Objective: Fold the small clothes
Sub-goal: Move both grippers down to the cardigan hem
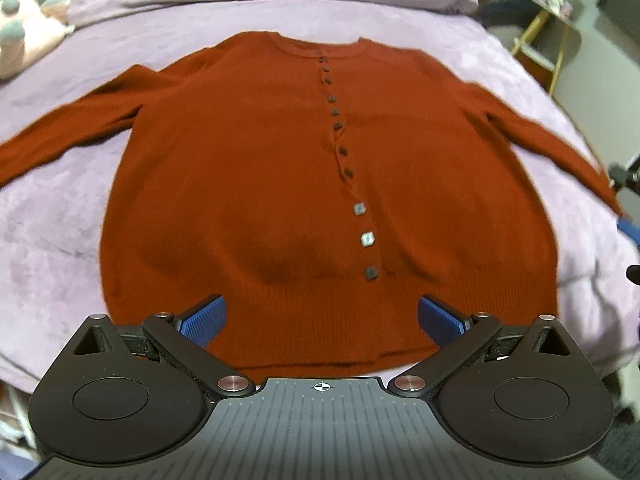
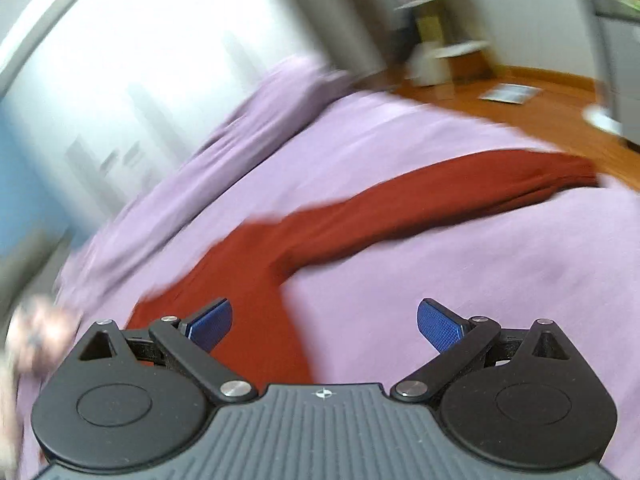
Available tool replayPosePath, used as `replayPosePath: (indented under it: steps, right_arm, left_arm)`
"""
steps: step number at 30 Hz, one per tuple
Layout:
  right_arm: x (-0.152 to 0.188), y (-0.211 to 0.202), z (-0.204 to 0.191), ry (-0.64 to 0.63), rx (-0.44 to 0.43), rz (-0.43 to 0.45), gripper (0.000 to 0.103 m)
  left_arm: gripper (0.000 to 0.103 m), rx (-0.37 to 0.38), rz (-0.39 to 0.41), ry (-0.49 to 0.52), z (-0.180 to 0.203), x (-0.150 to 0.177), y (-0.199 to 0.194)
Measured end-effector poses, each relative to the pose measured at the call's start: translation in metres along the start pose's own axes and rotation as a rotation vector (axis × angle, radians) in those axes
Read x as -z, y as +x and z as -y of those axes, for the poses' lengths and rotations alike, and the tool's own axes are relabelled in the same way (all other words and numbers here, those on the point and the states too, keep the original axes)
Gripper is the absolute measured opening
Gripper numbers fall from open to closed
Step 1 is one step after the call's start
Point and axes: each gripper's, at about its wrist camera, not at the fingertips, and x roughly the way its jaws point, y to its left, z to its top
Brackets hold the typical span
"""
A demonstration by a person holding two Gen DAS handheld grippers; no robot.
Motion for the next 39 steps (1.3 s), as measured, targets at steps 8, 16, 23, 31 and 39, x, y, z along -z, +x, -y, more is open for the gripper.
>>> replayPosePath:
  steps: [8, 16, 23, 31, 39]
  right_arm:
    - [-0.045, 0.038, 0.135, 0.507, 0.159, 0.119, 0.079]
    - [-0.044, 0.075, 0.172, 0.694, 0.167, 0.19, 0.034]
    - [-0.078, 0.101, 0.144, 0.451, 0.367, 0.156, 0.005]
    - [-0.091, 0.106, -0.056, -0.124, -0.083, 0.217, 0.005]
    - [0.004, 0.14, -0.142, -0.332, -0.366, -0.1, 0.063]
  left_arm:
    - [0.103, 0.022, 0.024, -0.092, -0.002, -0.015, 0.01]
    - [0.098, 0.06, -0.005, -0.131, -0.004, -0.031, 0.027]
    - [0.095, 0.065, -0.012, -0.142, -0.014, -0.041, 0.036]
    - [0.094, 0.235, 0.078, -0.159, -0.018, -0.083, 0.037]
    - [0.096, 0.368, 0.108, -0.192, -0.019, -0.137, 0.084]
